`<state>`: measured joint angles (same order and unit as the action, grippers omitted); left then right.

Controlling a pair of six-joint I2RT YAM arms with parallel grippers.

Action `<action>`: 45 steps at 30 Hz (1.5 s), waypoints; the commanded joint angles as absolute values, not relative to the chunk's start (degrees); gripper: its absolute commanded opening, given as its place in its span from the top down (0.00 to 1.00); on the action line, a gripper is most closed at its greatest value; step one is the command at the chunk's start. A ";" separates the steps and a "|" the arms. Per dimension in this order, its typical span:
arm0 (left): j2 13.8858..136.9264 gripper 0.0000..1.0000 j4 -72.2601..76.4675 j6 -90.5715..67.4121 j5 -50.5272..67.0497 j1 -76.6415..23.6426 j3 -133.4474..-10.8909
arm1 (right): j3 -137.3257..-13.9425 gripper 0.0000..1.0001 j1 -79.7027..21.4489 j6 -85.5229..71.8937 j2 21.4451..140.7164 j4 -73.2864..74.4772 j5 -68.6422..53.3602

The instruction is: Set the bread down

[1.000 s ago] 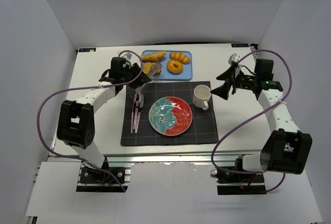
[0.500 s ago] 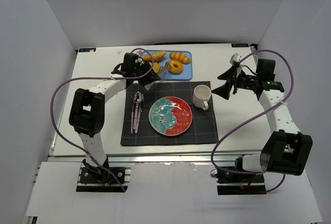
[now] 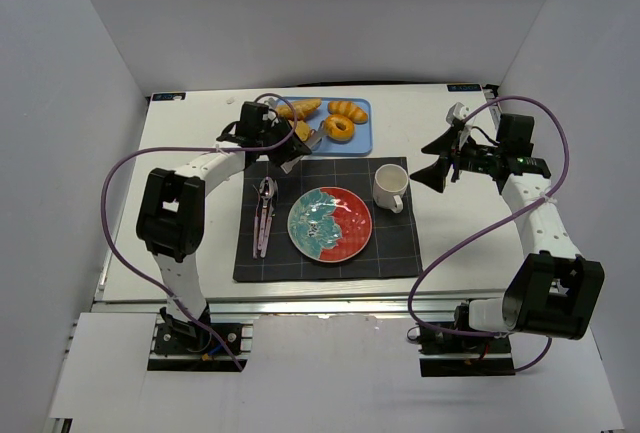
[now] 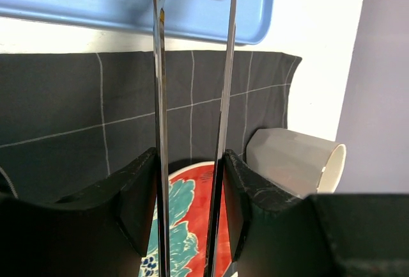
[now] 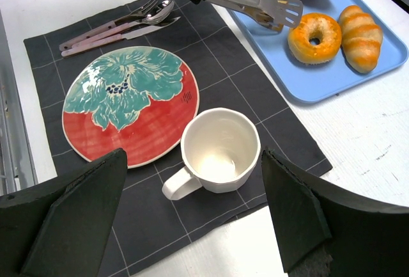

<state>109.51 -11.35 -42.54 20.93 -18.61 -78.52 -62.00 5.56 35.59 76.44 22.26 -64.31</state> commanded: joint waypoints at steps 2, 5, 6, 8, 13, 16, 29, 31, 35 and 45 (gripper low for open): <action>108.90 0.47 -7.65 -44.99 22.94 -18.98 -79.81 | -61.26 0.11 5.80 36.12 75.41 21.09 -65.83; 108.98 0.47 -7.03 -45.44 23.55 -18.98 -79.63 | -61.43 0.11 5.98 36.12 75.50 21.09 -66.09; 109.16 0.47 -6.94 -45.53 23.73 -18.98 -79.54 | -61.35 0.11 5.89 36.12 75.59 21.09 -66.27; 109.51 0.47 -6.33 -45.96 23.91 -18.98 -79.37 | -61.35 0.11 5.89 36.04 75.59 21.09 -66.36; 110.74 0.47 -5.80 -46.32 24.43 -18.98 -79.10 | -61.61 0.11 5.98 36.12 75.67 21.09 -66.44; 111.62 0.47 -5.45 -46.58 24.78 -19.07 -79.01 | -61.87 0.11 5.89 36.04 75.59 21.18 -66.53; 111.18 0.73 -2.29 -48.43 27.07 -19.16 -77.79 | -62.23 0.11 5.89 35.68 75.67 21.09 -67.15; 110.40 0.77 -0.97 -49.04 27.60 -19.07 -76.82 | -62.23 0.10 5.89 35.68 75.50 21.18 -67.15; 107.94 0.86 -0.44 -49.48 28.56 -19.16 -74.80 | -61.96 0.11 5.89 36.30 75.23 21.88 -67.15; 85.91 1.00 -7.46 -40.25 30.50 -19.16 -60.07 | -61.96 0.11 5.98 37.79 74.88 23.73 -67.24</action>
